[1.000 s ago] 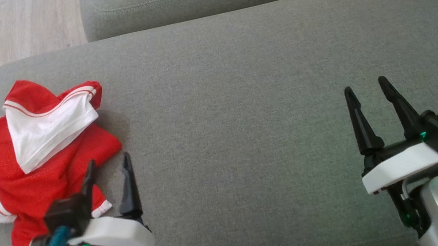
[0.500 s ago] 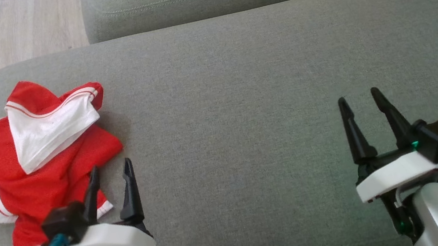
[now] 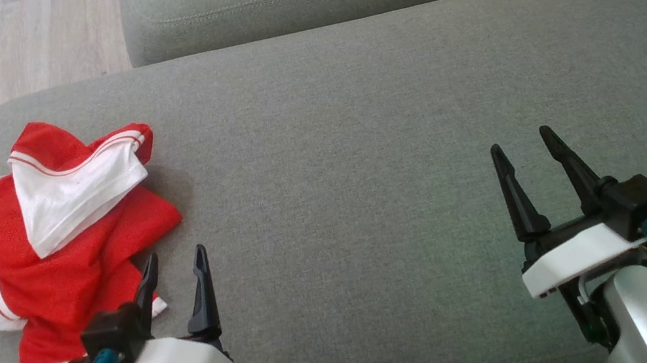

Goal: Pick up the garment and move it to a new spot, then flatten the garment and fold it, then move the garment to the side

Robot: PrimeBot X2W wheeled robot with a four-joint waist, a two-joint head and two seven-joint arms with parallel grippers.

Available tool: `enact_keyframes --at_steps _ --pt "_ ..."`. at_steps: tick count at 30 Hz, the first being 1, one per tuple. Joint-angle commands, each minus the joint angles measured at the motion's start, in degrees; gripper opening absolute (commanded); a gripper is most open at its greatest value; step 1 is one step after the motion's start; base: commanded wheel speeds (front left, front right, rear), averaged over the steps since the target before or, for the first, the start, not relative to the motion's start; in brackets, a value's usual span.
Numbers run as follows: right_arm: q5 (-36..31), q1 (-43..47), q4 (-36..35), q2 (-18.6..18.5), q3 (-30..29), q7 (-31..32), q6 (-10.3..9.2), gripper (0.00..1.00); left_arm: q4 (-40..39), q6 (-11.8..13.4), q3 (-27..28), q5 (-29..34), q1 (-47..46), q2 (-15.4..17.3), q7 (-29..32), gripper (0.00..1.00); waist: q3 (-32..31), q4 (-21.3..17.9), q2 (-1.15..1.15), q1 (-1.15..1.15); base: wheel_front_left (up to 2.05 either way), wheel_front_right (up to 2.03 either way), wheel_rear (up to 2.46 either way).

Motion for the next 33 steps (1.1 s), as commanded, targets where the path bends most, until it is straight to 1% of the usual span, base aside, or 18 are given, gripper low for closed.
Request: enact_keyframes --at_steps 1,8,14,18,20,23,29,30,33 --pt "-0.4 -3.29 -1.58 -0.32 0.98 -0.62 0.44 1.0 -1.49 -0.26 2.19 0.54 -2.85 0.01 -0.72 1.0 -0.02 -0.01 0.0 0.0 0.0 0.0 0.0" --pt "-0.45 -3.3 -1.33 -0.32 0.74 -0.62 0.44 1.0 -1.23 -0.63 2.64 0.87 -3.11 -0.17 -0.72 1.0 -0.04 0.39 0.0 0.0 0.0 0.0 0.0" --pt "-0.29 -3.2 -1.51 -0.32 1.95 -0.62 0.44 1.0 -1.39 -0.24 3.66 0.95 -3.23 -0.21 -0.72 1.0 0.28 2.79 0.0 0.0 0.0 0.0 0.0" --pt "-0.07 -3.27 -1.33 -0.32 3.19 -0.62 0.44 1.0 -1.84 0.09 4.49 0.0 -3.35 -0.22 -0.72 1.0 0.73 5.61 0.0 0.0 0.0 0.0 0.0" --pt "0.09 -3.34 -1.35 -0.32 3.98 -0.62 0.44 1.0 -2.36 0.3 5.44 -3.75 -3.41 -0.22 -0.72 1.0 0.84 7.26 0.0 0.0 0.0 0.0 0.0" --pt "0.08 -3.3 -1.15 -0.32 4.87 -0.62 0.44 1.0 -3.36 0.51 5.79 -2.88 -3.51 -0.23 -0.72 1.0 0.95 9.99 0.0 0.0 0.0 0.0 0.0" --pt "0.65 -3.13 -0.94 -0.32 5.98 -0.62 0.44 1.0 -4.12 0.86 6.52 -3.81 -3.15 -0.23 -0.72 1.0 0.96 15.78 0.0 0.0 0.0 0.0 0.0" --pt "0.65 -3.13 -0.94 -0.32 5.98 -0.62 0.44 1.0 -4.12 0.86 6.52 -3.81 -3.15 -0.23 -0.72 1.0 0.96 15.78 0.0 0.0 0.0 0.0 0.0" --pt "1.06 -3.19 -0.86 -0.32 6.71 -0.62 0.44 1.0 -4.77 1.25 6.96 -4.39 -2.94 -0.23 -0.72 1.0 0.94 18.41 0.0 0.0 0.0 0.0 0.0"
